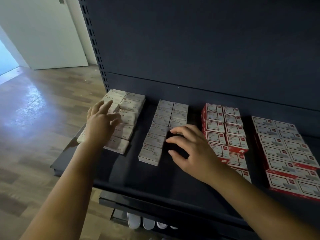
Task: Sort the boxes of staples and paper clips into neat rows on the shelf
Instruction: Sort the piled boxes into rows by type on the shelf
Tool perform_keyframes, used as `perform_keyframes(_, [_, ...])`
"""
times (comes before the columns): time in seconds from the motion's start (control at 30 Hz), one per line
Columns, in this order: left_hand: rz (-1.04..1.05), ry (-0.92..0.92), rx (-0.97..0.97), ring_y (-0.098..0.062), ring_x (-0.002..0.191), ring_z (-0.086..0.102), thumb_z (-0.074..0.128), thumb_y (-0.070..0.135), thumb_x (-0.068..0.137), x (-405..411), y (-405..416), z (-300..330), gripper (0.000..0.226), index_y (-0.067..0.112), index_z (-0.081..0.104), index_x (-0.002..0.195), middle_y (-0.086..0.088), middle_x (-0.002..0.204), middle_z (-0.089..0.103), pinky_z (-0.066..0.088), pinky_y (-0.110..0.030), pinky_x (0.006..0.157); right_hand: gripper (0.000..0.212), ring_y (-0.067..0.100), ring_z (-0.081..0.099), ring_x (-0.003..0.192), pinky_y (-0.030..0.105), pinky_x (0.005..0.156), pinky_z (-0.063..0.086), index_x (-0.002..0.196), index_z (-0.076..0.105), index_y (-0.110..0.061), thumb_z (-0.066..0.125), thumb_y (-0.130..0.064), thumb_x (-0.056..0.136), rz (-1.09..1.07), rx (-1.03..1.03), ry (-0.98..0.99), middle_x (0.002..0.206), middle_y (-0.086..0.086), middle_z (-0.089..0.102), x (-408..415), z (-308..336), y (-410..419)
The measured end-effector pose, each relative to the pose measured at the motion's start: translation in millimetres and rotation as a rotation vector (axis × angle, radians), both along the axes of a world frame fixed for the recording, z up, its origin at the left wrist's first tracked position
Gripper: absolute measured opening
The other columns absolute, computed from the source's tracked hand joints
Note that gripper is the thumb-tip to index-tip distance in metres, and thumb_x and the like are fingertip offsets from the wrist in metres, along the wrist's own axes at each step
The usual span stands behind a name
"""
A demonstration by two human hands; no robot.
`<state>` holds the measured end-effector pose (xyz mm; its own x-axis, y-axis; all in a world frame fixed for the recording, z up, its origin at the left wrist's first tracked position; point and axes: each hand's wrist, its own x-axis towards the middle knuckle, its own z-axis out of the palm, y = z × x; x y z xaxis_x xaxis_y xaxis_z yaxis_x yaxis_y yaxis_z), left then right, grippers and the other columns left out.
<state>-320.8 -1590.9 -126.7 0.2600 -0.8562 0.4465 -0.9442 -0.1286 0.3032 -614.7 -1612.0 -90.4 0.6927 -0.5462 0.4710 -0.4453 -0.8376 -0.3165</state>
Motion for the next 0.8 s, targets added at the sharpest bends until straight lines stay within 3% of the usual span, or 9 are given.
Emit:
perform_keyframes(0.13, [0.012, 0.01, 0.039, -0.041, 0.13, 0.037, 0.068, 0.014, 0.084, 0, -12, -4, 0.015, 0.012, 0.074, 0.097, -0.018, 0.133, 0.052, 0.026, -0.059, 0.103, 0.03, 0.015, 0.044, 0.111, 0.043, 0.089, 0.046, 0.1, 0.067, -0.014, 0.052, -0.032, 0.081, 0.002, 0.005, 0.011, 0.11, 0.001, 0.059, -1, -2, -5])
perform_keyframes(0.33, [-0.004, 0.047, 0.067, -0.029, 0.125, 0.048, 0.058, 0.019, 0.091, 6, -27, -5, 0.023, 0.018, 0.069, 0.111, -0.007, 0.13, 0.057, 0.034, -0.043, 0.1, 0.029, 0.015, 0.044, 0.112, 0.042, 0.09, 0.045, 0.1, 0.067, -0.015, 0.052, -0.032, 0.081, -0.003, 0.007, -0.002, 0.111, 0.0, 0.058, -1, -4, -8])
perform_keyframes(0.6, [0.057, 0.072, -0.002, -0.028, 0.115, 0.057, 0.061, 0.021, 0.09, -25, -17, 12, 0.025, 0.009, 0.068, 0.11, -0.012, 0.121, 0.062, 0.029, -0.054, 0.104, 0.03, 0.018, 0.047, 0.108, 0.039, 0.088, 0.045, 0.097, 0.068, -0.011, 0.051, -0.03, 0.082, -0.052, -0.013, -0.045, 0.108, 0.004, 0.06, -14, -2, -15])
perform_keyframes(0.73, [-0.123, 0.065, -0.086, -0.027, 0.111, 0.059, 0.047, 0.038, 0.089, -92, 2, 30, 0.042, 0.008, 0.067, 0.111, -0.009, 0.117, 0.065, 0.036, -0.059, 0.099, 0.035, 0.018, 0.045, 0.107, 0.036, 0.09, 0.04, 0.099, 0.069, -0.009, 0.048, -0.031, 0.082, -0.171, -0.007, -0.102, 0.107, 0.007, 0.06, -34, 6, -19])
perform_keyframes(0.8, [-0.231, 0.041, -0.094, -0.026, 0.11, 0.06, 0.045, 0.036, 0.089, -126, 6, 34, 0.041, 0.008, 0.067, 0.111, -0.008, 0.115, 0.066, 0.04, -0.056, 0.097, 0.037, 0.02, 0.046, 0.107, 0.038, 0.09, 0.04, 0.1, 0.068, -0.009, 0.046, -0.033, 0.082, -0.236, 0.017, -0.116, 0.107, 0.007, 0.059, -51, 8, -22])
